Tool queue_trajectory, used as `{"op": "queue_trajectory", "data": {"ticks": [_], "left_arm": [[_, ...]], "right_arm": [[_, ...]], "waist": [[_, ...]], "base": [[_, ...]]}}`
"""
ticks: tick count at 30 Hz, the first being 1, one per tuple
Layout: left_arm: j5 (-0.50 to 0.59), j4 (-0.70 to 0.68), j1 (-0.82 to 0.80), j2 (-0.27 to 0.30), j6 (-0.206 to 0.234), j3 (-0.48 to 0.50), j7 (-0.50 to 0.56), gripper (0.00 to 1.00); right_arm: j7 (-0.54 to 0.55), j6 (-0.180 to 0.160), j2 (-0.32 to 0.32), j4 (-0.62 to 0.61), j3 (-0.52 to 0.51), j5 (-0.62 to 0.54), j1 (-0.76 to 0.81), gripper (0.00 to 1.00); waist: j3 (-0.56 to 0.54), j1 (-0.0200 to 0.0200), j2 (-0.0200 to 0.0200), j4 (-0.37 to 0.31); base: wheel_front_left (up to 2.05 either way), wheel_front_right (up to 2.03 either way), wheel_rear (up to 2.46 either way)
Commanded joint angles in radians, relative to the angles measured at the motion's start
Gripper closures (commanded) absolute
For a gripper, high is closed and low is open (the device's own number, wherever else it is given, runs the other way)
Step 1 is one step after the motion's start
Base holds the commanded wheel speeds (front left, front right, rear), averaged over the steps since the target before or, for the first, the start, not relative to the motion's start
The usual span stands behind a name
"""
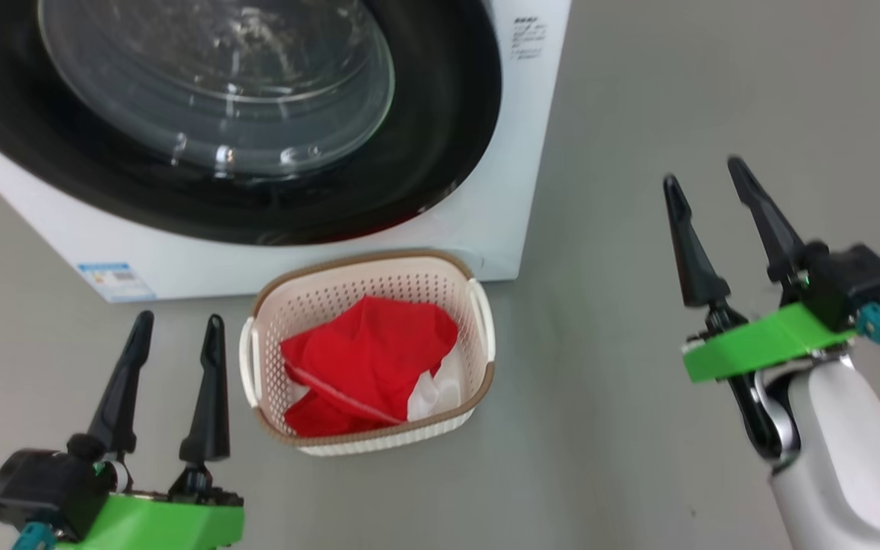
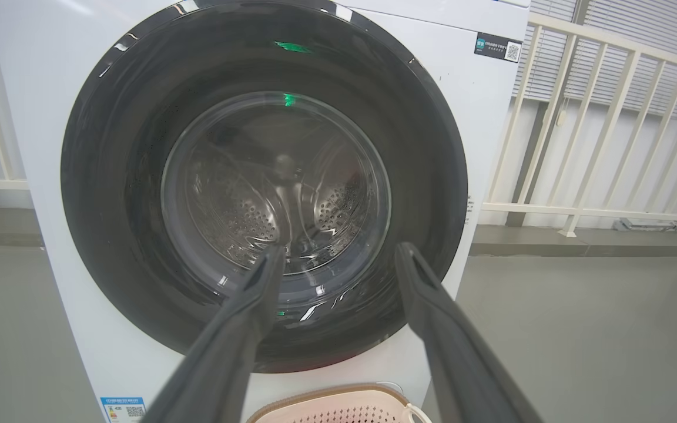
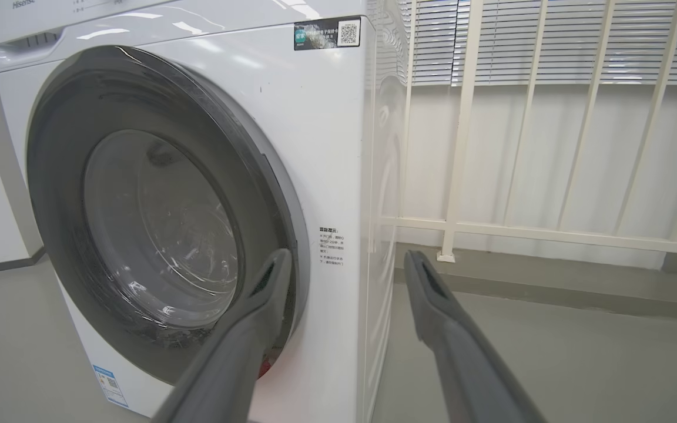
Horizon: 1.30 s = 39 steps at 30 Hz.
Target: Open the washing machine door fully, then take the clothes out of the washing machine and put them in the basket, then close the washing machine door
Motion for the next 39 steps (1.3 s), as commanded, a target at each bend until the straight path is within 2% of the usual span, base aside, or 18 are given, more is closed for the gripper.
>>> {"op": "queue_trajectory", "data": {"ticks": [1, 19, 29, 39], "left_arm": [[0.005, -0.022, 0.007, 0.022, -0.005, 0.036, -0.008, 0.0], [0.086, 0.003, 0.128, 0.031, -0.005, 0.029, -0.008, 0.0], [0.11, 0.007, 0.202, 0.012, 0.003, 0.066, -0.008, 0.0], [0.123, 0.015, 0.225, 0.0, 0.015, 0.082, -0.008, 0.0]], "right_arm": [[-0.005, -0.003, 0.012, -0.037, 0.007, 0.008, 0.017, 0.0], [-0.005, -0.003, 0.026, -0.123, -0.062, 0.007, 0.313, 0.0], [-0.005, -0.003, 0.024, -0.153, -0.091, 0.008, 0.413, 0.0], [-0.005, -0.003, 0.024, -0.155, -0.094, 0.004, 0.448, 0.0]], "waist": [[-0.033, 0.0, -0.0001, -0.026], [-0.162, 0.0, -0.0001, -0.038], [-0.203, 0.0, -0.0001, -0.045], [-0.219, 0.0, -0.0001, -0.032]], "base": [[0.0, 0.0, 0.0], [0.0, 0.0, 0.0], [0.0, 0.0, 0.0], [0.0, 0.0, 0.0]]}}
